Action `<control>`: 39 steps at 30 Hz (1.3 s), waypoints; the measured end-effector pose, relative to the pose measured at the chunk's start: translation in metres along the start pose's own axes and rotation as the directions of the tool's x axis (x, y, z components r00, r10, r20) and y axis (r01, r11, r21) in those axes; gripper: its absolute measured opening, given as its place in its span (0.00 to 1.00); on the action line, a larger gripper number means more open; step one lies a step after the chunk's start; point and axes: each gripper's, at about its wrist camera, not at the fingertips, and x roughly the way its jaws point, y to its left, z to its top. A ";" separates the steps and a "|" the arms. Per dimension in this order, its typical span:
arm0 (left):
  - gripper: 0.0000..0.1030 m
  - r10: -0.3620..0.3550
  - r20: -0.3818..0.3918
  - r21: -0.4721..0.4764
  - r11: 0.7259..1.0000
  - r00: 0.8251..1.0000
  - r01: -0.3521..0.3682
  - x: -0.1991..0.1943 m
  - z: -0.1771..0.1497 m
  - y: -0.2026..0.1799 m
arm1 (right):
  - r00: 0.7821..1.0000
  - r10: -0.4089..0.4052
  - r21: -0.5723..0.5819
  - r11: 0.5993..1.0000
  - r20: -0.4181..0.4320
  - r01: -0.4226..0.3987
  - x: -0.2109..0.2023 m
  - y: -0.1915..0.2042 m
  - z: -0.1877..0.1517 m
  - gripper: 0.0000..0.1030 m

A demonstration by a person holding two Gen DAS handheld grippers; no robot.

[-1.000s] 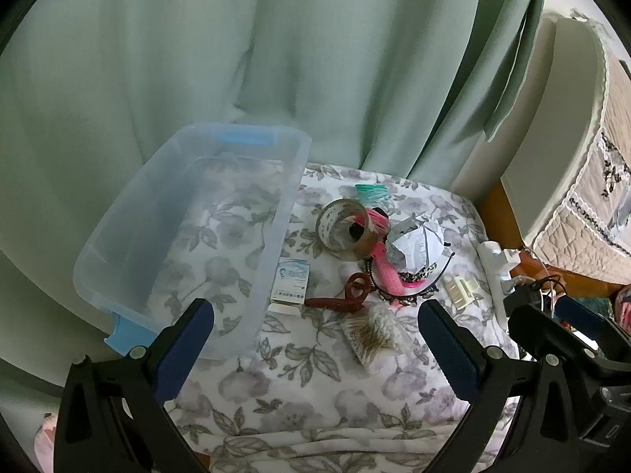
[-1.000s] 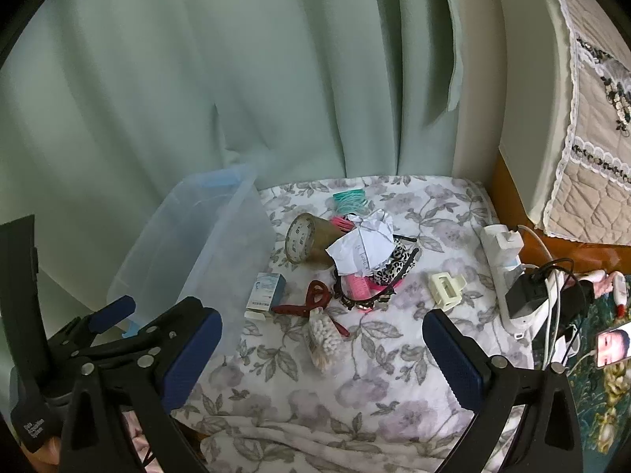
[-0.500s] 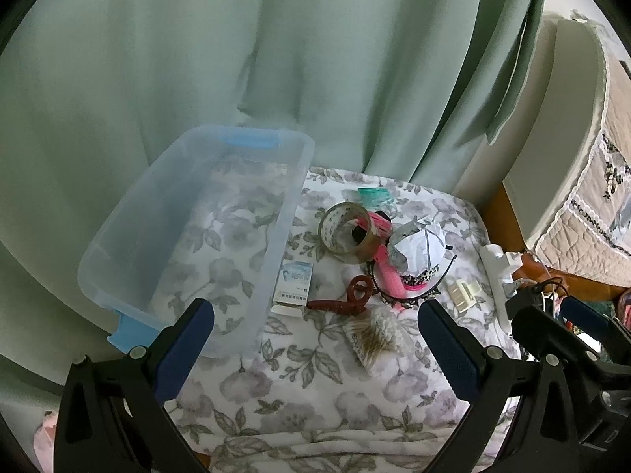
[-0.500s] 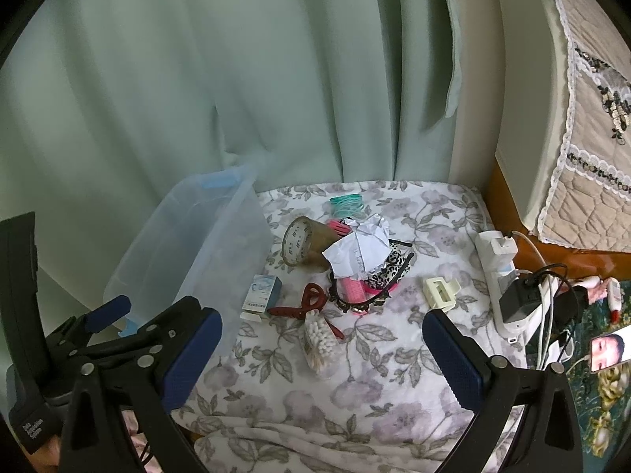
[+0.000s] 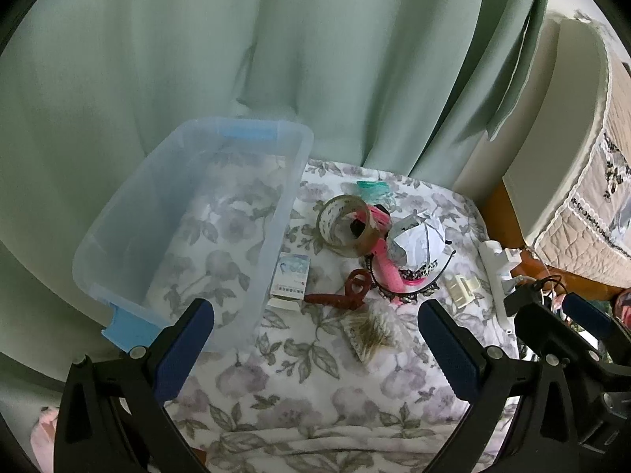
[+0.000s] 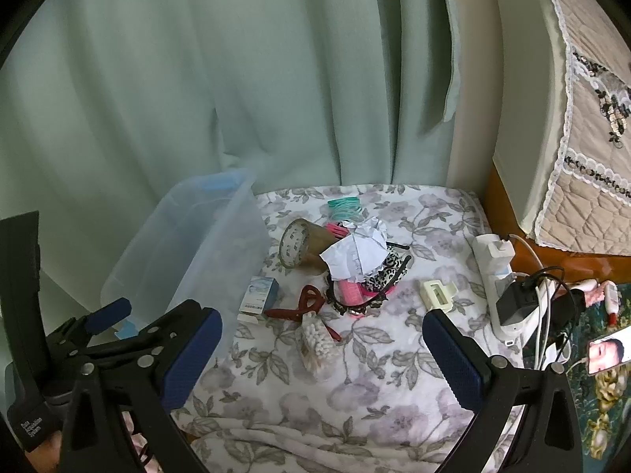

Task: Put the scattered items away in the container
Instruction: 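Grasp the cotton swab bag with the left tool while the right tool grasps the cream clip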

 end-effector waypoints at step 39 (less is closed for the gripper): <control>0.94 -0.083 -0.329 0.116 0.985 0.941 0.128 0.150 -0.044 -0.068 | 0.982 0.042 0.223 0.975 -0.183 0.000 0.117 -0.118 -0.024 0.79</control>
